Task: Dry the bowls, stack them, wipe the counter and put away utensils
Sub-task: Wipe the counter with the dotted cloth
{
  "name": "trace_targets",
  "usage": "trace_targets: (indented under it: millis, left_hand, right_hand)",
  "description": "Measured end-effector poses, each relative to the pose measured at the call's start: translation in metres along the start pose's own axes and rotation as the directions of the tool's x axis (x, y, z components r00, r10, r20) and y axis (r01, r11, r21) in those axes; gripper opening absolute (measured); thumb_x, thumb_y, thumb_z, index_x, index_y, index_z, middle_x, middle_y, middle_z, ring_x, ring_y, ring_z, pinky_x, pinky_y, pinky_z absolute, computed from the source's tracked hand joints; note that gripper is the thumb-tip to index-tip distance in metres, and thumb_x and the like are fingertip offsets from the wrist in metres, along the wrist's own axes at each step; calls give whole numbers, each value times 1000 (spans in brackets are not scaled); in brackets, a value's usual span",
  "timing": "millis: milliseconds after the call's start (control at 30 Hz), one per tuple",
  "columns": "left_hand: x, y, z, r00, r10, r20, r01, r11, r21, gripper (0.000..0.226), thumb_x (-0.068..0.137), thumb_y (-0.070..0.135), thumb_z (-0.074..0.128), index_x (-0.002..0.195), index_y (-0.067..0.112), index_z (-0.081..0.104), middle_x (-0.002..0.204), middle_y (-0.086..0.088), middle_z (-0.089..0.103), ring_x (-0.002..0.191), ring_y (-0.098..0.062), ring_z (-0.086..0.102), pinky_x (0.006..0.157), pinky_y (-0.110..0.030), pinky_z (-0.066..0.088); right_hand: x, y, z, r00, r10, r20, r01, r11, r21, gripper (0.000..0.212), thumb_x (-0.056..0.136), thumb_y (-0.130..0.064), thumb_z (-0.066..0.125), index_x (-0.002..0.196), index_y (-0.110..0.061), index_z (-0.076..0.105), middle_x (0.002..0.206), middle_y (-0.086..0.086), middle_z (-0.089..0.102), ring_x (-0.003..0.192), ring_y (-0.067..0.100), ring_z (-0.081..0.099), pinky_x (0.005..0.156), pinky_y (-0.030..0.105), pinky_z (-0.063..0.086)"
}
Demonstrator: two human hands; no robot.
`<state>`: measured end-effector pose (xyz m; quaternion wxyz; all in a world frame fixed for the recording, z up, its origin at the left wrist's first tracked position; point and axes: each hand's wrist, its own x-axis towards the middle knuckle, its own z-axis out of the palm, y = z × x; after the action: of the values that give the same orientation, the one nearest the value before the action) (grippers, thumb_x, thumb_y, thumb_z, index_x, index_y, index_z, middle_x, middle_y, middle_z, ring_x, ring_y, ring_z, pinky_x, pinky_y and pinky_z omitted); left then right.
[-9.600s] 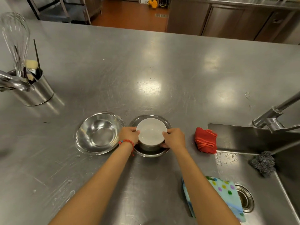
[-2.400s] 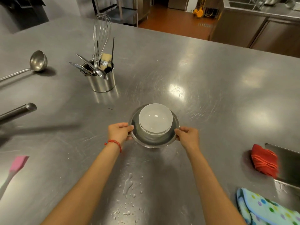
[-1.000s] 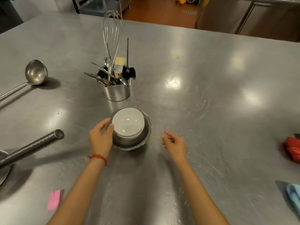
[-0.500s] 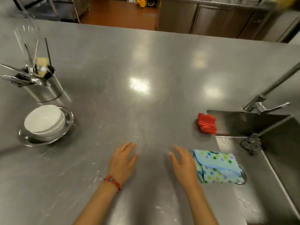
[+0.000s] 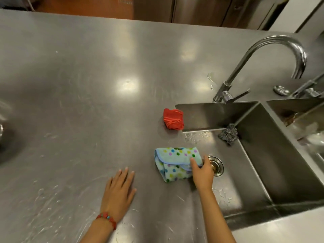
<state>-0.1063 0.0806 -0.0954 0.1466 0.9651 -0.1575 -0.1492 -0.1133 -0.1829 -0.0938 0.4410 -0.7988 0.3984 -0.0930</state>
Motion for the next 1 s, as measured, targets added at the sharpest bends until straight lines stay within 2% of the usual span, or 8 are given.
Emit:
trace_targets:
  millis: [167, 233, 333, 467, 600, 767, 900, 1000]
  left_hand:
    - [-2, 2, 6, 998, -26, 56, 19, 993, 118, 80, 95, 44, -3, 107, 10, 68, 114, -14, 67, 101, -34, 65, 78, -51, 52]
    - [-1, 3, 5, 997, -37, 70, 28, 991, 132, 79, 95, 43, -3, 108, 10, 68, 114, -13, 67, 102, -33, 64, 80, -49, 51]
    - [-3, 3, 5, 996, -45, 77, 34, 991, 132, 79, 95, 44, -3, 111, 11, 66, 117, -13, 66, 105, -33, 63, 84, -47, 49]
    - [-3, 2, 8, 999, -29, 21, 26, 991, 134, 89, 87, 55, -15, 128, 13, 52, 137, -13, 49, 125, -37, 45, 103, -50, 31]
    - [-5, 3, 3, 996, -68, 62, 61, 993, 105, 79, 94, 47, -4, 117, 10, 62, 124, -14, 61, 112, -36, 58, 89, -52, 45]
    - [-6, 2, 1, 996, -41, 82, 30, 991, 130, 77, 95, 45, -3, 113, 12, 65, 118, -12, 65, 107, -33, 62, 84, -50, 49]
    - [-7, 1, -1, 995, -25, 92, 13, 992, 124, 77, 95, 45, -1, 112, 12, 66, 118, -11, 65, 107, -32, 62, 84, -49, 49]
    - [-6, -1, 2, 997, 7, 79, -13, 997, 72, 61, 91, 46, 19, 121, 11, 59, 128, -13, 58, 117, -36, 54, 94, -52, 41]
  right_hand:
    - [11, 8, 1, 967, 235, 100, -254, 929, 269, 29, 79, -21, 70, 98, 1, 66, 93, 15, 67, 84, 27, 61, 76, 35, 49]
    - [9, 4, -1, 985, 171, 20, -170, 954, 247, 20, 77, -18, 72, 87, -2, 66, 80, 10, 64, 76, 25, 58, 65, 28, 49]
    - [-6, -12, 3, 988, -99, -120, 110, 990, 91, 11, 75, -17, 72, 78, -12, 62, 73, 3, 60, 69, 21, 53, 53, 20, 37]
    - [-37, -29, 22, 888, -451, -95, 428, 883, -194, 20, 73, -18, 75, 90, -11, 67, 81, 5, 66, 69, 22, 58, 59, 25, 40]
    - [-59, -31, 44, 777, -625, 79, 603, 702, -379, 39, 62, -20, 84, 96, -9, 69, 96, 10, 72, 87, 29, 68, 67, 35, 57]
    - [-69, -19, 56, 760, -613, 215, 635, 631, -445, 47, 73, -37, 74, 109, -8, 66, 119, 12, 65, 112, 33, 58, 90, 46, 50]
    - [-62, -28, 55, 794, -599, 102, 598, 743, -300, 38, 82, -36, 61, 108, -9, 65, 118, 11, 64, 110, 32, 56, 93, 42, 43]
    - [-46, -36, 57, 894, -437, 98, 447, 856, -259, 44, 88, -33, 56, 127, -13, 50, 132, 8, 52, 122, 27, 44, 102, 39, 33]
